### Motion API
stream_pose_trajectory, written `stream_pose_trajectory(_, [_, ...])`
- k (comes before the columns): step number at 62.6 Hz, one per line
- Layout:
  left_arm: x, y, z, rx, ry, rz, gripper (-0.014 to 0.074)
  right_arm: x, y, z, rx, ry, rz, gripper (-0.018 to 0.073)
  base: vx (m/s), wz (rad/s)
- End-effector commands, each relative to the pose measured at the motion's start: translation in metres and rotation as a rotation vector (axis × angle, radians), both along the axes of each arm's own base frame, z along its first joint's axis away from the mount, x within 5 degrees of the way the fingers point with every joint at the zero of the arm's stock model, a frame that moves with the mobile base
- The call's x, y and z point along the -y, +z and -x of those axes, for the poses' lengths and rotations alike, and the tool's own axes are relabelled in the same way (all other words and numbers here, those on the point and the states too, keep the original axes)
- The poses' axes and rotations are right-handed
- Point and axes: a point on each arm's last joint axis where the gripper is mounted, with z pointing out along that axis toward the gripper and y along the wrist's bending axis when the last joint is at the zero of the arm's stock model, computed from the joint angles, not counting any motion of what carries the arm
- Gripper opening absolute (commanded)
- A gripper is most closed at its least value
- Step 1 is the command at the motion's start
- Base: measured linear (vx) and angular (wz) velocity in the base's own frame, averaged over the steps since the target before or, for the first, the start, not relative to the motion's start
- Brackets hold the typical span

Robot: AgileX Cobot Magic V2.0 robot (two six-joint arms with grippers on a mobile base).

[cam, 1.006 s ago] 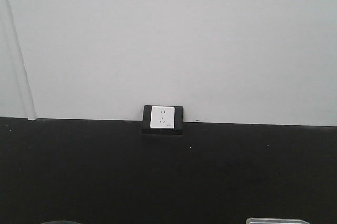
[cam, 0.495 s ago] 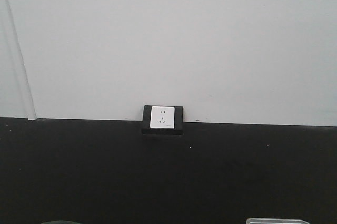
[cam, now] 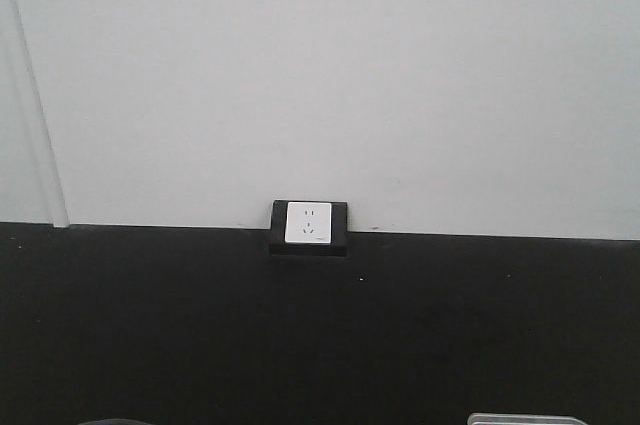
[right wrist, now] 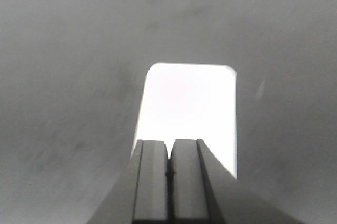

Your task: Wipe beaker with gray cloth and return to tray

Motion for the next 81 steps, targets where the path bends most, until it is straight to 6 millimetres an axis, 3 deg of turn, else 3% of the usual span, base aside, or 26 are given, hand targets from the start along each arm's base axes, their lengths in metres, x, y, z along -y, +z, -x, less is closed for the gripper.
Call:
stream_pose_trajectory(1, [0.000, -0.003, 0.000, 0.064, 0.005, 0.011, -0.0006, 0.008, 0.003, 0.007, 0.250, -0.040, 0.056, -0.0012, 0.00, 0.00])
stream_pose_trajectory(15, [0.000, -0.003, 0.000, 0.063, 0.005, 0.011, -0.0006, 0.016, -0.051, 0.045, 0.632, -0.106, 0.190, -0.0012, 0.00, 0.00])
stream_pose_trajectory(28, [0.000, -0.003, 0.000, 0.063, 0.005, 0.011, -0.0006, 0.014, -0.108, 0.059, 0.735, -0.090, 0.215, -0.0011, 0.00, 0.00])
stream_pose_trajectory(38, [0.000, -0.003, 0.000, 0.062, 0.005, 0.011, -0.0006, 0.013, -0.136, 0.056, 0.726, -0.081, 0.181, -0.0011, 0.00, 0.00])
stream_pose_trajectory(48, [0.000, -0.003, 0.000, 0.062, 0.005, 0.011, -0.0006, 0.012, -0.151, 0.053, 0.714, -0.076, 0.158, -0.0011, 0.00, 0.00])
stream_pose_trajectory(81, [0.000, -0.003, 0.000, 0.062, 0.005, 0.010, -0.0006, 0.012, -0.151, 0.053, 0.707, -0.080, 0.147, -0.0011, 0.00, 0.00])
